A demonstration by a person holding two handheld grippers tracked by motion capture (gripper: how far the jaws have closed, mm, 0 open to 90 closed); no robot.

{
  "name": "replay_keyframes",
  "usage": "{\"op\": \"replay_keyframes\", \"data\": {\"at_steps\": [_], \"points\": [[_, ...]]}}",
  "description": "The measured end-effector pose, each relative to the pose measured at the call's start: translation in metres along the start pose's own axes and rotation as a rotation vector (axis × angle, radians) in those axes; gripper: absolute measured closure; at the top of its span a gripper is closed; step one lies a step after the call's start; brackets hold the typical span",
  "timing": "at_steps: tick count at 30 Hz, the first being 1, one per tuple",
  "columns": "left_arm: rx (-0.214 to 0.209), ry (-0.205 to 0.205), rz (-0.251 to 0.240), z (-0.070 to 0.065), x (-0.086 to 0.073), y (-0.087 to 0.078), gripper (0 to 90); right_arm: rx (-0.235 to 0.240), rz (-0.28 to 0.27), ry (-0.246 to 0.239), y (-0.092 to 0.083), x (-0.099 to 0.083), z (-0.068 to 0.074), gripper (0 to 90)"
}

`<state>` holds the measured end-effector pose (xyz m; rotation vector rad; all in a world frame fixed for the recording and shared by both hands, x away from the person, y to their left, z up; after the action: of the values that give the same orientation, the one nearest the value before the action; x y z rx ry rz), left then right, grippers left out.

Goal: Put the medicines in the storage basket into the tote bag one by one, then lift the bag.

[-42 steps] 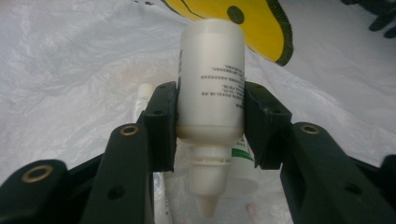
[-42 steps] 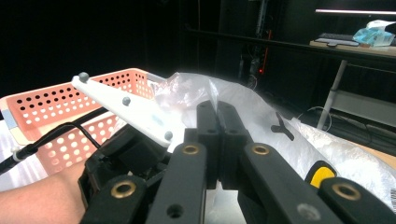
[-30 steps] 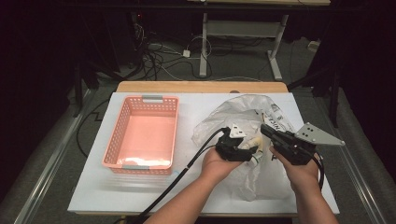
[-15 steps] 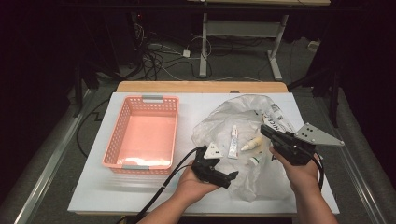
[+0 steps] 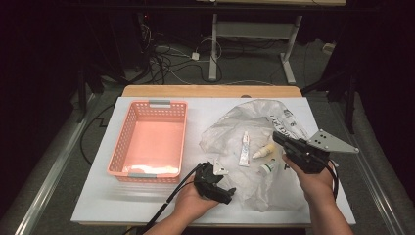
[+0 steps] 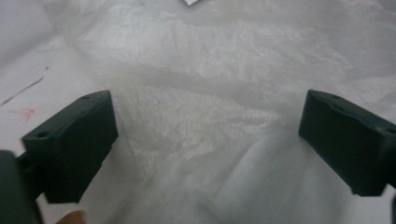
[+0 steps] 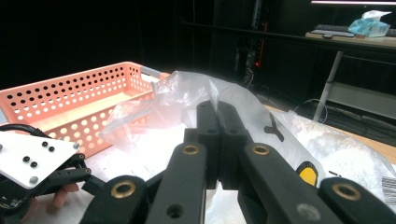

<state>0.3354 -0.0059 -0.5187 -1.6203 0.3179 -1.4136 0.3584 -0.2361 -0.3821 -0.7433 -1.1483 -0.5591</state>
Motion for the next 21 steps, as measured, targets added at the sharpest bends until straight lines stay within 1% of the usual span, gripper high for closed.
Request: {"op": "replay_keyframes", "data": {"at_steps": [3,4,5,7,11,13,15,17,19,20,21], "points": [[0.008,-0.010,-0.003,-0.0006,-0.0003,-0.0002,10.0,0.001,-0.001,0.002,-0.0002,0.0000,0.0010,90.0],[0.015,-0.023,-0.009,-0.0005,-0.0006,-0.0011,12.4,0.001,-0.002,0.001,-0.0003,0.0001,0.0015,90.0],[0.030,-0.039,-0.021,0.0001,-0.0015,-0.0024,17.7,0.000,-0.003,0.003,-0.0003,-0.0001,0.0019,90.0],[0.053,-0.067,-0.039,0.0020,-0.0029,-0.0039,32.6,-0.002,-0.002,0.004,0.0003,-0.0003,0.0019,90.0],[0.063,-0.043,-0.043,-0.0002,-0.0024,-0.0044,44.2,-0.007,0.005,0.003,0.0023,-0.0015,0.0005,90.0],[0.058,-0.035,-0.051,-0.0009,-0.0024,-0.0047,53.3,-0.010,0.009,0.006,0.0033,-0.0026,-0.0006,90.0],[0.049,-0.018,-0.056,-0.0017,-0.0023,-0.0048,63.5,-0.011,0.012,0.005,0.0038,-0.0035,-0.0012,90.0],[0.048,-0.032,-0.063,-0.0013,-0.0025,-0.0046,70.8,-0.009,0.010,0.010,0.0029,-0.0034,-0.0004,90.0],[0.047,-0.045,-0.067,0.0006,-0.0031,-0.0049,80.1,-0.007,0.011,0.005,0.0012,-0.0039,0.0004,90.0],[0.039,-0.057,-0.068,0.0016,-0.0035,-0.0050,85.7,-0.006,0.010,0.005,0.0011,-0.0042,0.0004,90.0],[0.033,-0.062,-0.070,0.0025,-0.0037,-0.0051,88.2,-0.005,0.014,0.008,0.0010,-0.0046,0.0004,90.0]]}}
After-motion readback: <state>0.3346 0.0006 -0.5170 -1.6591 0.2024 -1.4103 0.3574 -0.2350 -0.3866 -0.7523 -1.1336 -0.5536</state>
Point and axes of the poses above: each handheld gripper's, and its own axes: y roughly forward along the jaws, x roughly out of its top, z roughly to its left, the point moved 4 cm from there along y, roughly forward along the jaws, and after that the axes turned 14 degrees about y, right-handed, at the moved point
